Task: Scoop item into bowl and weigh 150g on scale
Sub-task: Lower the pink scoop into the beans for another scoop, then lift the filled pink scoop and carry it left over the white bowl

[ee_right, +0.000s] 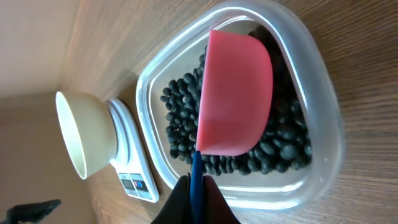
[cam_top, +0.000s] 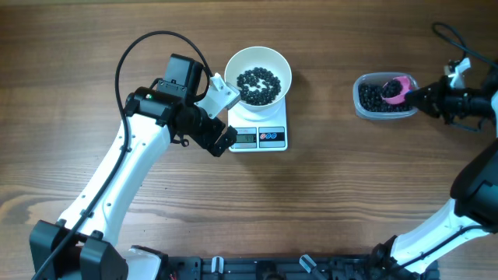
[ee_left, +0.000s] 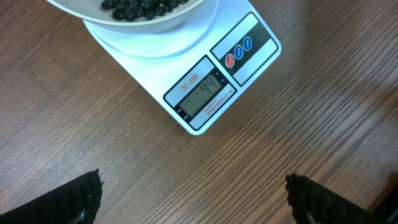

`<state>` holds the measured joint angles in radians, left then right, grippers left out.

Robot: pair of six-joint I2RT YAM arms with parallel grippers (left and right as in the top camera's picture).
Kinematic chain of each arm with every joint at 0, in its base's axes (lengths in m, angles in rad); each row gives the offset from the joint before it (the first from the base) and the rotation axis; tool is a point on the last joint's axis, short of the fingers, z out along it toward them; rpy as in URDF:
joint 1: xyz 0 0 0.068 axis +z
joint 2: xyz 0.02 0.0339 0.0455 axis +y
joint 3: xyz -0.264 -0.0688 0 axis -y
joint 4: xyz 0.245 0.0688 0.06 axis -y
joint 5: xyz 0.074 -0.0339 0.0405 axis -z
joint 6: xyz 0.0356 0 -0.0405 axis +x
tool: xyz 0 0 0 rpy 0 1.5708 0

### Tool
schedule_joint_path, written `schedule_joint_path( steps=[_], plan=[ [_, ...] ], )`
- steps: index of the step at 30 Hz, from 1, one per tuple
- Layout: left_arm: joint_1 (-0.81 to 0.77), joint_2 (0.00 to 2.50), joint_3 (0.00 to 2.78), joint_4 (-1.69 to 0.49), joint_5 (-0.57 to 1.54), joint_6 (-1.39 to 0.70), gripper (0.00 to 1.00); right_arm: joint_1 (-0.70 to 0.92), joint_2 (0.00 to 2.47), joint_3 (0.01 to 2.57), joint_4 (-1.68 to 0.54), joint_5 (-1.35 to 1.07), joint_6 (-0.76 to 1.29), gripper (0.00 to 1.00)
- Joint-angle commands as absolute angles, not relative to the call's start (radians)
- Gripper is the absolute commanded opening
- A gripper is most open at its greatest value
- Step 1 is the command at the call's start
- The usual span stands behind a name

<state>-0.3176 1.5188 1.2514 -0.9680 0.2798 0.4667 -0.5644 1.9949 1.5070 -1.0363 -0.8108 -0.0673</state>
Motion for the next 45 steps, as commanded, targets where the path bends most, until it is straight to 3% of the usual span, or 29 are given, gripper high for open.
schedule_joint_path(
  steps=[1,26,45],
  plan=[
    [-0.312,1.525,1.259,-0.965,0.298,0.483,1.00,-0.588,2.005,1.516,-1.072,-0.908,-0.178,0.04],
    [-0.312,1.525,1.259,-0.965,0.299,0.483,1.00,-0.607,2.005,1.517,-1.129,-0.981,-0.239,0.05],
    [-0.312,1.525,1.259,-0.965,0.298,0.483,1.00,-0.602,2.005,1.516,-1.145,-1.340,-0.262,0.04]
  ],
)
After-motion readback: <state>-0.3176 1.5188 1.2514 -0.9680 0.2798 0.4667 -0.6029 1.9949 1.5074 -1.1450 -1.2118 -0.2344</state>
